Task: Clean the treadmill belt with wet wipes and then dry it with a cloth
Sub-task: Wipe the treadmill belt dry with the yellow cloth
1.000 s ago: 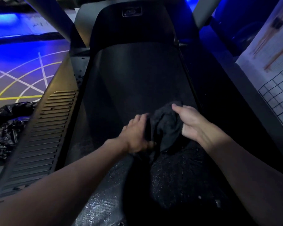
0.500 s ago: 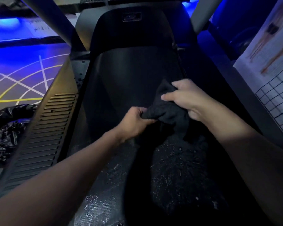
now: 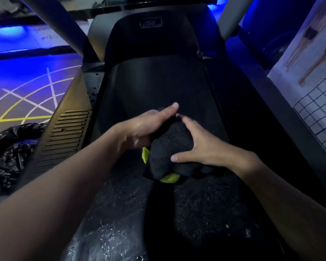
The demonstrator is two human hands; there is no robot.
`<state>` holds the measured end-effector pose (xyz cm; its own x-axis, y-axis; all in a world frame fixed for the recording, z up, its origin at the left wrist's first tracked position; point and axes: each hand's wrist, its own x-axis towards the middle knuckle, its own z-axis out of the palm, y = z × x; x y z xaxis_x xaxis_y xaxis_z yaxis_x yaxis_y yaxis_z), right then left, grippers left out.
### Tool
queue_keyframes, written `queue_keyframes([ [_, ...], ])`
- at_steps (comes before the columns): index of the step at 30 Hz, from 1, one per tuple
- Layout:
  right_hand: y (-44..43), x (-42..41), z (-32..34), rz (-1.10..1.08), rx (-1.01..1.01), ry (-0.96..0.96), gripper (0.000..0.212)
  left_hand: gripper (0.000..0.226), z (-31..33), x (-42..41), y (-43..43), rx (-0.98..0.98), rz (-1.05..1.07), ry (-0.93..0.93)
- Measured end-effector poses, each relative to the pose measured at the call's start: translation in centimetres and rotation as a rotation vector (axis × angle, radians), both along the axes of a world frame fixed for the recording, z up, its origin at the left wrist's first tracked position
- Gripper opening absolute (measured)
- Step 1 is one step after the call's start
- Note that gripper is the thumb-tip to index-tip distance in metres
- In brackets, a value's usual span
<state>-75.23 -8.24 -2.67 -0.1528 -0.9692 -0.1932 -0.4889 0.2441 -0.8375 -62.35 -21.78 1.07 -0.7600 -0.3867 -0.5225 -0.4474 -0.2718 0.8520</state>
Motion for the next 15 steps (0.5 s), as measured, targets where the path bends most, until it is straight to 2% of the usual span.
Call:
queue_keyframes([
  [1, 0.1, 0.0, -0.3, -0.015, -0.006, 0.042, 0.098, 0.051, 0.7, 0.1, -0.1, -0.037, -0.068, -0.015],
  [3, 0.0, 0.1, -0.6, -0.104, -0.063, 0.054, 0.059, 0.035, 1.7, 0.4, -0.5, -0.111, -0.178, -0.051],
  [5, 0.0, -0.1, -0.4, -0.16, -0.109, 0.061, 0.033, 0.031, 1.7, 0.1, -0.6, -0.258, -0.128, -0.095],
  [7, 0.3, -0.4, 0.1, -0.202, -0.147, -0.019, 0.029, 0.031, 1.3, -0.2, -0.4, -0.398, 0.011, -0.093],
  [8, 0.4, -0.8, 0.6, -0.213, -0.174, -0.064, 0.033, 0.033, 1.1, -0.3, -0.3, -0.468, 0.049, -0.035],
  [10, 0.9, -1.7, 1.9, -0.217, -0.21, -0.172, 0.04, 0.043, 0.8, -0.1, -0.4, -0.551, -0.01, 0.108],
  [13, 1.5, -3.5, 3.7, -0.201, -0.223, -0.289, 0.039, 0.07, 0.7, -0.4, 0.6, -0.53, -0.172, 0.222],
  [15, 1.7, -4.5, 3.7, -0.217, -0.225, -0.316, 0.042, 0.074, -0.1, -1.5, 1.0, -0.623, -0.097, 0.239],
])
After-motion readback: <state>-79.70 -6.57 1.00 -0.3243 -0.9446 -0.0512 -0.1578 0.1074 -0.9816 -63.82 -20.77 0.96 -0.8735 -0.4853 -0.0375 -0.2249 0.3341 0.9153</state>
